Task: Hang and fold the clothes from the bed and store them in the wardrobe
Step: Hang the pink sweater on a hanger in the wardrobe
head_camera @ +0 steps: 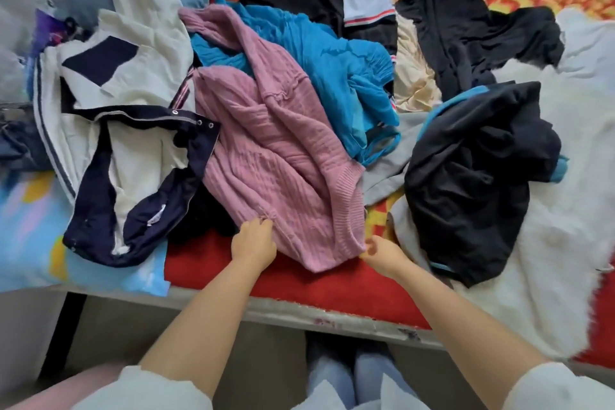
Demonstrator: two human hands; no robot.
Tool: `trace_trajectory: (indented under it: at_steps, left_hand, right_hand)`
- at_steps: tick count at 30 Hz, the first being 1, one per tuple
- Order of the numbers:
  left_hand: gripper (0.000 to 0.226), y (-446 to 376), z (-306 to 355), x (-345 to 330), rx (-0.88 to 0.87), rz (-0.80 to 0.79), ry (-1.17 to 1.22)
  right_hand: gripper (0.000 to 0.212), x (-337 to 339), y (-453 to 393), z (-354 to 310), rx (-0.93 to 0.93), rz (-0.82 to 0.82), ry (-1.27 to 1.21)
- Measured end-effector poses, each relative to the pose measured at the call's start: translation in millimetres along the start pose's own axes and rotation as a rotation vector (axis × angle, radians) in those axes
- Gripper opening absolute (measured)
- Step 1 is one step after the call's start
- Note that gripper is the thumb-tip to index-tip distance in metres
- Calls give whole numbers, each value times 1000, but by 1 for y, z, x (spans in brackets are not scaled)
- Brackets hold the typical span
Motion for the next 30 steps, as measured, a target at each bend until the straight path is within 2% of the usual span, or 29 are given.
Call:
trace_trajectory:
  at_steps: [4,7,9,11,12,15,16,17,20,22,26,29,30]
  left_hand:
    - [45,-37,0,-11,-61,65,22]
    - [59,-66,-7,-34,-74,32,-22]
    - [69,-77,-13,-51,-80,19,-112]
    - [72,-84,-17,-61,-91,34,-141]
    - [67,-87,-16,-60,-118,72,-116]
    - [26,-90,-9,-43,-270,272,-51]
    - [14,-89,-7,-35,-309,324,-63]
    - [13,-93,-7,-37,-300,250,-80]
    - [31,-97,-15,-46,-185,65,-183]
    - [34,-90,-12,-25,-167,61,-96]
    - [38,-61,21,56,-221,145,128]
    - [37,-22,70,136,-385,211,256]
    - [43,-10,87,156,-461,220,298]
  right_hand:
    - [49,-19,-43,16,-2,71,57]
    - [65,-48,-72,21,-43,80,47]
    - [50,-57,-79,30,-118,139,46]
    - [23,-57,-84,30,-104,189,60]
    - [13,-59,-88,27,-61,176,46]
    - [18,-59,-89,12,122,90,-23]
    - [14,-54,-85,9,147,84,-95]
    - [9,-46,-78,8,148,99,-224]
    - [16,-22,-51,8,64,147,-832]
    - [21,10,-30,-7,103,183,-921]
    - [12,83,12,-66,325,223,-480]
    - [25,129,53,-125,467,159,-183]
    - [29,140,67,-143,505,130,-90]
Point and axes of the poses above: each hand's wrist, its own y-axis away from the middle knuckle, its own x-axis out of the back of the hand, z = x × y, the point moved 10 cm from there along -y, towards the middle knuckle, and after that the axes turned 13 degrees about x, right-handed, at the moved point
